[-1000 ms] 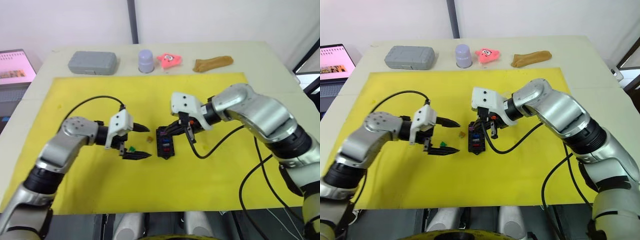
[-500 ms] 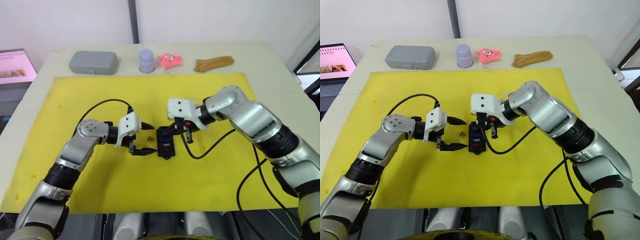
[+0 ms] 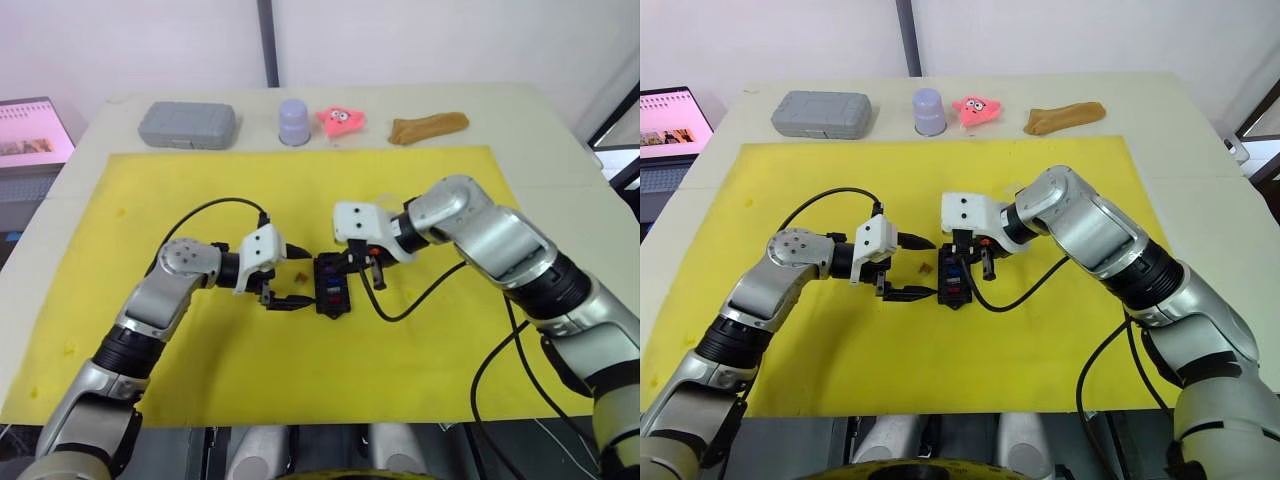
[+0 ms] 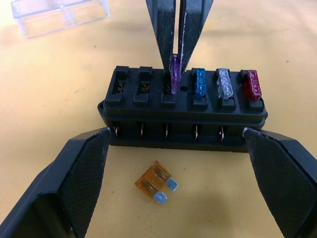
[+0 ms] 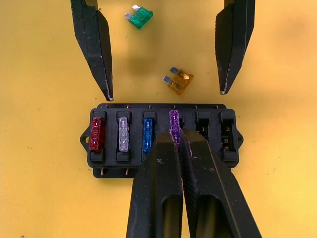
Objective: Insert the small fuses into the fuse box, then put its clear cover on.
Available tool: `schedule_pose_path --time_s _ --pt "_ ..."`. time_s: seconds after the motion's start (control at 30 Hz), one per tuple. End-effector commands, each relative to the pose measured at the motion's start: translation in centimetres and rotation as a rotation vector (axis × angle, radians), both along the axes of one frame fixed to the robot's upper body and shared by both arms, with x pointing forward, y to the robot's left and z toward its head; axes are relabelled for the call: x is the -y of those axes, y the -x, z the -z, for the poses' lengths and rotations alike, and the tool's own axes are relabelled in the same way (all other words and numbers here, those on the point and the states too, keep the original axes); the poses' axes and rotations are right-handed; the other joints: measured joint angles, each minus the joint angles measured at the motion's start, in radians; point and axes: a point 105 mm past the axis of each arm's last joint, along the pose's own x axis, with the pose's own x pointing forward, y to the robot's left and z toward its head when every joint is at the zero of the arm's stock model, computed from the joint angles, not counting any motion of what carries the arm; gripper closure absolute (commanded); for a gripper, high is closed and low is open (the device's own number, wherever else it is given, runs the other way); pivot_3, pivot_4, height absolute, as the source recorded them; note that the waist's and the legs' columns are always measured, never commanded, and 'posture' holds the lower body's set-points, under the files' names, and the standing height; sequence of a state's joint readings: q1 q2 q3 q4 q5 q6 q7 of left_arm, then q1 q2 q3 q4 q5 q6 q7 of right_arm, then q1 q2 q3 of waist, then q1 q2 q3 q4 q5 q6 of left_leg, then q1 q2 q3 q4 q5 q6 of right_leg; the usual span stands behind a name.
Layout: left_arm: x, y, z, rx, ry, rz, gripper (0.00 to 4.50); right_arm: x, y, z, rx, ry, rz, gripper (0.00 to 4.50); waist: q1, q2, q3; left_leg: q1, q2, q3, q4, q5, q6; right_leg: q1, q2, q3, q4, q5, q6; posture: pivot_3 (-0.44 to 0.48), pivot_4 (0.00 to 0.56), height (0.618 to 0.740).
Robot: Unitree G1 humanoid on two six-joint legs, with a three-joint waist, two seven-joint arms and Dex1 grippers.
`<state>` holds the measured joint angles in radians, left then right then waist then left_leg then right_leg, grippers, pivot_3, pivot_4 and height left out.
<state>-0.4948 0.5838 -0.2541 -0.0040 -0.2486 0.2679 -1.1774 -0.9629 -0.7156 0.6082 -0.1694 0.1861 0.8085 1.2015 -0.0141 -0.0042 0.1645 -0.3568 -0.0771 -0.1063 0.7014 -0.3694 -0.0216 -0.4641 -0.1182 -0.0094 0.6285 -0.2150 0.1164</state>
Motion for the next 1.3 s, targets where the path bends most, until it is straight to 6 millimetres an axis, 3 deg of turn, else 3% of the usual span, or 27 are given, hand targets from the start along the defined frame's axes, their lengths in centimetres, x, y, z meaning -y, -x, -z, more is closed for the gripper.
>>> schedule_pose_path --time_s 0.03,0.53,1.3 --pt "0.5 0.1 -1.0 0.049 0.013 0.029 0.02 -0.2 -0.3 -0.5 0.032 -0.009 -0.004 4.5 0.0 0.0 0.0 0.0 0.0 0.0 0.0 0.0 0.0 0.0 0.0 0.0 0.0 0.0 0.0 0.0 0.15 0.74" --pt "1.0 0.7 -0.6 0.042 -0.001 0.059 0.02 -0.3 -0.6 0.0 0.035 0.006 0.006 4.5 -0.001 0.0 0.0 0.001 0.0 0.0 0.0 0.0 0.0 0.0 0.0 0.0 0.0 0.0 0.0 0.0 0.15 0.74" --pt "1.2 0.7 -0.5 0.057 -0.013 0.064 0.02 -0.6 -0.6 -1.7 0.052 0.012 -0.005 4.5 -0.001 0.0 0.0 0.0 0.0 0.0 0.0 0.0 0.0 0.0 0.0 0.0 0.0 0.0 0.0 0.0 0.15 0.74"
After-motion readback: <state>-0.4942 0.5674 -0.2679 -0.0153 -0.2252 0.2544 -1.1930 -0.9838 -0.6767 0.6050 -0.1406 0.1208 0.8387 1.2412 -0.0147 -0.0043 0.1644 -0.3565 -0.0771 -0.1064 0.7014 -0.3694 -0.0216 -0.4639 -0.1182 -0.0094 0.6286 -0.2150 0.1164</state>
